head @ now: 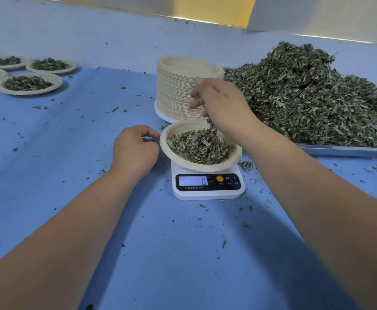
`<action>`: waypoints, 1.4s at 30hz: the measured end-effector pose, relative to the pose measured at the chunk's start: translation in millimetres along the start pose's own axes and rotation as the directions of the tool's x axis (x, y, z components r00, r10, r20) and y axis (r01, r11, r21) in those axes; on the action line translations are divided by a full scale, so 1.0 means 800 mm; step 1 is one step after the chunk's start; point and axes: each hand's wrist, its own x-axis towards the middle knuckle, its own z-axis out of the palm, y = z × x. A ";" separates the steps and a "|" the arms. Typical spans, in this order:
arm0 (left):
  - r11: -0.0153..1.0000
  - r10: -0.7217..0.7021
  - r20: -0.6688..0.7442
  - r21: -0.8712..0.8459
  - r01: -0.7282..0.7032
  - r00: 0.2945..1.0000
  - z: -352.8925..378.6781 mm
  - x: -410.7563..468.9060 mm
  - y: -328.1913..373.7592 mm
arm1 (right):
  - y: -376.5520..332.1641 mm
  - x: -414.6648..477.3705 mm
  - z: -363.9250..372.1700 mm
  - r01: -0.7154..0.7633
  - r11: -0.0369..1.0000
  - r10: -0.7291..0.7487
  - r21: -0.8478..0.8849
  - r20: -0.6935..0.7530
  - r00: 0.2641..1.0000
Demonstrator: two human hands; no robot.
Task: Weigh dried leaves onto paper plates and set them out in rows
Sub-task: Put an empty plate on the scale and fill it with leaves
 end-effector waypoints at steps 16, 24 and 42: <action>1.000 0.005 0.005 0.020 -0.005 1.000 0.001 0.002 -0.002 | 0.054 -0.100 -0.063 0.100 0.952 -0.136 -0.290 -0.106 0.985; 0.999 0.017 -0.009 0.050 -0.017 1.000 -0.001 0.001 0.000 | 0.091 -0.147 -0.079 0.130 0.726 -0.080 -0.675 0.105 0.991; 0.999 0.006 0.011 0.044 -0.006 1.000 -0.006 -0.004 0.002 | 0.109 -0.125 -0.065 0.056 0.752 0.026 -0.657 0.115 0.993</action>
